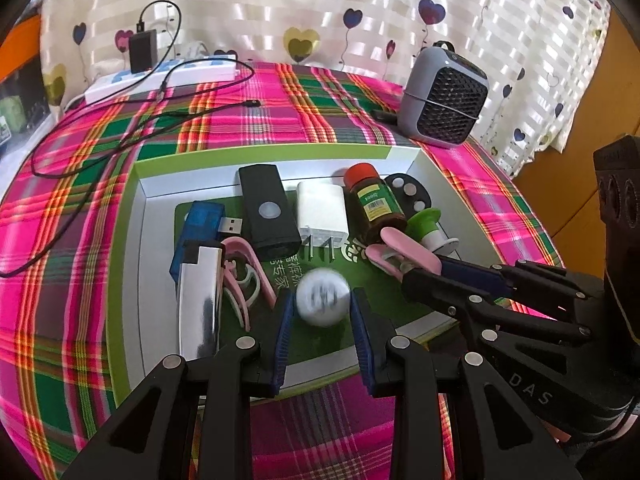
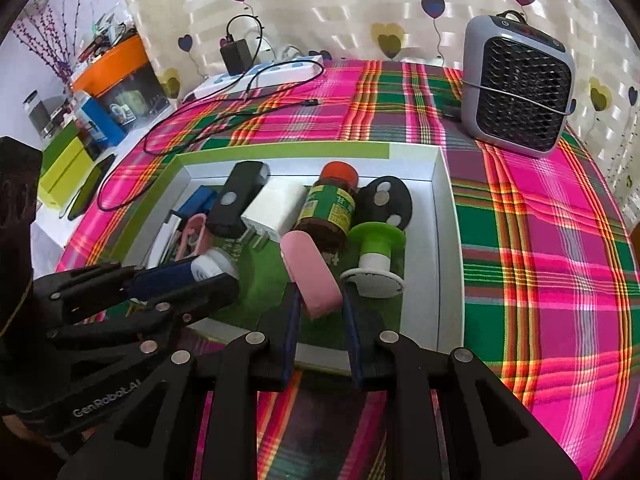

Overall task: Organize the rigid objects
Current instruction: 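Lower both items into the box and open both tools, then withdraw both open tools away from the box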

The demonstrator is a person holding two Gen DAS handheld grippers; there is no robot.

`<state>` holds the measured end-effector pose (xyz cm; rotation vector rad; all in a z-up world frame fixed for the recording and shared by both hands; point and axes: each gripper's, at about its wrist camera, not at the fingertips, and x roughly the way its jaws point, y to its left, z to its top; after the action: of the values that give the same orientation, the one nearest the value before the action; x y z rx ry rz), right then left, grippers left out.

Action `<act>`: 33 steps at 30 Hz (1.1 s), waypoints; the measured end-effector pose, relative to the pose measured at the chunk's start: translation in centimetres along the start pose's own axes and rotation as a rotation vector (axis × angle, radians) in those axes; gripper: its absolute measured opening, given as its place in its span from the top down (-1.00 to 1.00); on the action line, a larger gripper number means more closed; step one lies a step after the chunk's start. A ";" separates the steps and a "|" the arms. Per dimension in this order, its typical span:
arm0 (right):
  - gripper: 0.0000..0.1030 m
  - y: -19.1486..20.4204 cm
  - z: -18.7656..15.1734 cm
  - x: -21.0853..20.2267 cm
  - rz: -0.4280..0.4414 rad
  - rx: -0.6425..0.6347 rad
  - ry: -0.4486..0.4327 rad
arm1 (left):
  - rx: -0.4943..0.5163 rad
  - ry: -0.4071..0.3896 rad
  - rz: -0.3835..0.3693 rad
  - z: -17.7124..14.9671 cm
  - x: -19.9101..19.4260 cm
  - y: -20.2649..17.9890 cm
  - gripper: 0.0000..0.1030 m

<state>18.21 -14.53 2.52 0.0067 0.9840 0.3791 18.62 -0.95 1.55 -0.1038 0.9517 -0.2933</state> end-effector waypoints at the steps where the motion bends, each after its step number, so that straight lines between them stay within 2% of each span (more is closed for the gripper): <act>1: 0.57 -0.1 0.0 0.0 0.003 0.002 0.001 | -0.001 0.002 0.000 0.0 0.1 0.0 0.46; 21: 0.56 0.0 0.1 0.1 0.013 0.000 0.006 | -0.004 0.004 0.013 0.0 0.0 0.3 0.46; 33: 0.52 0.7 -0.8 -1.9 -0.002 -0.003 -0.052 | 0.015 -0.059 0.069 -1.4 -2.9 -0.5 0.46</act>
<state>16.39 -14.63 3.67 0.0127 0.9322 0.3767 15.81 -0.54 3.12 -0.0650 0.8929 -0.2324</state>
